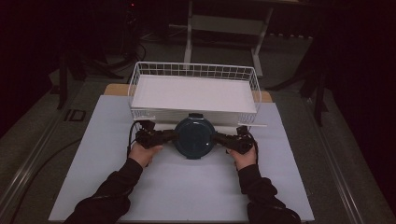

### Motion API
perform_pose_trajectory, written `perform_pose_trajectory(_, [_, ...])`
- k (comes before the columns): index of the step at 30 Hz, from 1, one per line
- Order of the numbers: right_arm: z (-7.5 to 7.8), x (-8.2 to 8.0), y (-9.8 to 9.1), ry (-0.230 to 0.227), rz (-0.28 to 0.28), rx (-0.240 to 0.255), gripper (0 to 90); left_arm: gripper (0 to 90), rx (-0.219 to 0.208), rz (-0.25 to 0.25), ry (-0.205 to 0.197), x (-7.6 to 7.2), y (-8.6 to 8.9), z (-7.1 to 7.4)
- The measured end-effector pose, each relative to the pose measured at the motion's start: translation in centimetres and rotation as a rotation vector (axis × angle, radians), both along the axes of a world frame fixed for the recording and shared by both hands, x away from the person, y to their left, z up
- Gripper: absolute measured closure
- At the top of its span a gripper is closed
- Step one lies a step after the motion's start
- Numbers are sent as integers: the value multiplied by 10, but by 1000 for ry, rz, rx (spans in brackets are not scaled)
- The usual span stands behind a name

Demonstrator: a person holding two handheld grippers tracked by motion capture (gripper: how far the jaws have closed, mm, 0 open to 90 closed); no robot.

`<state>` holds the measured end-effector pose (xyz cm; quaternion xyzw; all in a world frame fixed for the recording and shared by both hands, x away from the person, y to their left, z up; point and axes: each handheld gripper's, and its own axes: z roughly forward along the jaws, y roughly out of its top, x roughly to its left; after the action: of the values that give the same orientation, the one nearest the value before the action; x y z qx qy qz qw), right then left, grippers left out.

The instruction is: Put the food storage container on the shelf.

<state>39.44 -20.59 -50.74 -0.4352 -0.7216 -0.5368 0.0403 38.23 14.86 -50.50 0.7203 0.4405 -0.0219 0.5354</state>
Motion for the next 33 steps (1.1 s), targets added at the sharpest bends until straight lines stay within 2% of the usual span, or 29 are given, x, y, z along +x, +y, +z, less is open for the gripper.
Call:
perform_pose_trajectory(2, [1,-1,2,-3,-5,-5,545,563,-16,10,7,0,1,-2])
perform_pose_trajectory(11, [1,1,3,-10,-2,-2,542,558,-35,5,4,3,3,-6])
perform_pose_trajectory(12, [1,1,2,-5,-6,4,538,557,-47,10,8,3,3,-7])
perform_pose_trajectory(14, [0,-1,4,-29,-36,-4,522,550,-57,15,9,4,4,-9])
perform_pose_trajectory(16, [-1,0,4,-26,-47,0,511,533,-69,22,6,4,4,-12])
perform_pose_trajectory(19, [-2,-1,5,-32,-64,-9,496,515,-28,55,-35,3,0,-11])
perform_pose_trajectory(20, [-2,0,5,-29,-77,0,483,510,-44,60,-35,4,-1,-11])
perform_pose_trajectory(23, [-1,0,5,-42,-98,-9,472,510,-43,68,-42,5,-2,-11])
perform_pose_trajectory(28, [2,1,8,-74,-140,-55,419,433,-30,89,-63,5,-2,-13])
perform_pose_trajectory(33, [5,3,11,-80,-168,-71,428,430,-21,117,-84,5,-4,-11])
